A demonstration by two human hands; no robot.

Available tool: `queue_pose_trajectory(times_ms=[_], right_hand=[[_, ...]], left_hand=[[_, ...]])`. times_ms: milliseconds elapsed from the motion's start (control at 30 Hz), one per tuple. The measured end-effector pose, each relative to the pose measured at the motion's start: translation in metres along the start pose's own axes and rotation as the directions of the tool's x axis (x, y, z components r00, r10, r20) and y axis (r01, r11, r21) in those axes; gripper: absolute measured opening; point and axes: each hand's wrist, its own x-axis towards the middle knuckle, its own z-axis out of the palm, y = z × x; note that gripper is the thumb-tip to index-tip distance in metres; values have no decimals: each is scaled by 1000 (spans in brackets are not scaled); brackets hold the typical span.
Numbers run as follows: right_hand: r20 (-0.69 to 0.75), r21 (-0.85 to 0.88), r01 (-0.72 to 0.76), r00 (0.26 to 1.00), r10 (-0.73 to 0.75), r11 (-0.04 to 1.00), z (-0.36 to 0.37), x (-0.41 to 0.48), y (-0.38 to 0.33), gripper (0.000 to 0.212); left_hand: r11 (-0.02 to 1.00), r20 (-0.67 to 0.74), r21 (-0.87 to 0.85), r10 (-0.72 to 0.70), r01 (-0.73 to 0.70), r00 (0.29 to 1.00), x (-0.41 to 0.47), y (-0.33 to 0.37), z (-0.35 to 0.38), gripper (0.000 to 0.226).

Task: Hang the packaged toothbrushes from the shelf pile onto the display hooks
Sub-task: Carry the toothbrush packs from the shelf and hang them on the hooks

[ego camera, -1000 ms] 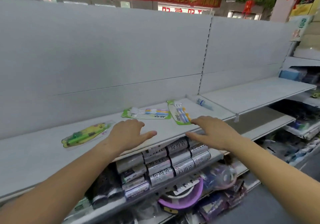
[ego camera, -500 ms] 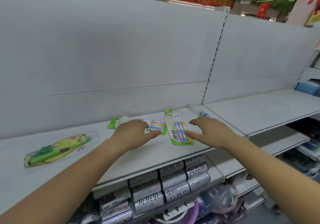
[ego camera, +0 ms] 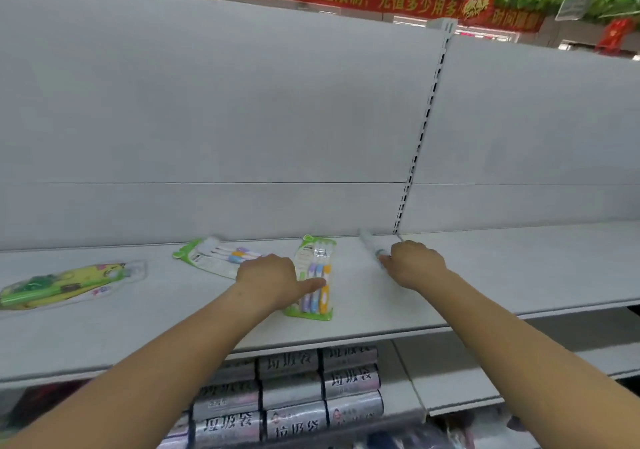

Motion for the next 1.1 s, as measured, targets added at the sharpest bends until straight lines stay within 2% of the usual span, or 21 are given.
queue_pose_trajectory(times_ms=[200, 267, 333, 433, 533, 600, 700, 800, 900, 1000, 1033, 1100], right_hand=[[130, 67, 99, 986, -107, 993, 0, 28, 10, 38], [150, 150, 97, 982, -119, 984, 4, 38, 19, 19], [161, 276, 65, 980, -113, 959, 4, 42, 25, 27], [227, 447, 6, 966, -120, 894, 1, 44, 33, 37], [205, 684, -35, 968, -146, 728, -2, 37, 38, 24], [158, 814, -16, 968, -193, 581, -5, 24, 33, 19], [73, 952, 19, 955, -287, 305, -9, -6, 14, 30], [-4, 991, 58, 916, -401, 122, -13, -40, -21, 38], [-44, 999, 44, 873, -486, -12, -8, -75, -66, 40], [-89, 990, 15, 828, -553, -137, 7, -110, -115, 41], [-97, 987, 2, 812, -576, -164, 11, -123, -131, 45], [-91, 983, -32, 775, -626, -183, 18, -150, -162, 77]], left_hand=[[985, 52, -28, -169, 171, 984, 10, 46, -3, 88], [973, 147, -82, -202, 215, 968, 11, 47, -7, 92], [944, 232, -189, -226, 272, 946, 10, 40, -8, 96], [851, 186, -434, -235, 295, 954, 3, 25, -6, 89], [704, 97, -663, -256, 254, 962, -10, 10, -1, 49], [604, 50, -770, -269, 209, 962, -24, -4, 3, 36], [440, -63, -895, -299, 79, 952, -54, -29, 8, 38], [321, -169, -946, -377, -43, 911, -93, -58, 11, 38], [175, -210, -974, -477, -142, 853, -141, -93, 18, 47], [110, -231, -972, -583, -206, 779, -193, -129, 32, 84], [105, -235, -970, -621, -218, 748, -211, -141, 38, 91], [117, -251, -964, -688, -237, 681, -248, -166, 51, 71]])
